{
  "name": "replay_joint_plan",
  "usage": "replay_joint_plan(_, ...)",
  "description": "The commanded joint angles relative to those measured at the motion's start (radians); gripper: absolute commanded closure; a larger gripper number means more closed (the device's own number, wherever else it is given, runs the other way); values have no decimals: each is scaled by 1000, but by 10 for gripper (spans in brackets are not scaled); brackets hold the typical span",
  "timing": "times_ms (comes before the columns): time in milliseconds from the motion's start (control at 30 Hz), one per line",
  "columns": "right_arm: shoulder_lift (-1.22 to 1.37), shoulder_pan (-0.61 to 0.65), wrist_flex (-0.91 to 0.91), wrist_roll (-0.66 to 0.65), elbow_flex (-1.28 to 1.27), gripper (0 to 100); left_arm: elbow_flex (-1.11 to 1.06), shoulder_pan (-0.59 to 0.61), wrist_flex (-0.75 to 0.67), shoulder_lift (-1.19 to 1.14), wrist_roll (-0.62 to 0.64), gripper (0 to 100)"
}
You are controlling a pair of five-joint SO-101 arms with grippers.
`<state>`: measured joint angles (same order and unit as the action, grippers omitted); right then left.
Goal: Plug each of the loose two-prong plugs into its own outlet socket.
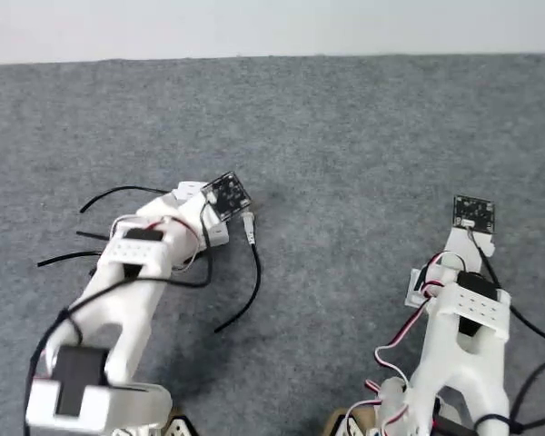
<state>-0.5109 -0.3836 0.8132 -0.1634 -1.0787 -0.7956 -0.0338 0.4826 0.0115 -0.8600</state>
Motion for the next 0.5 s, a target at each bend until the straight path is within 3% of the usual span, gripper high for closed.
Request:
replay_joint_plan(0,-35,27,-21,-2,6,765,140,-5,41,-78,-34,762)
replay_joint_plan(367,-35,53,-54,-2,-11,765,498,-9,463,-292,-184,768)
replay_joint_plan(467,-35,53,-56,-2,-12,765,616,-20,569,-376,-187,818)
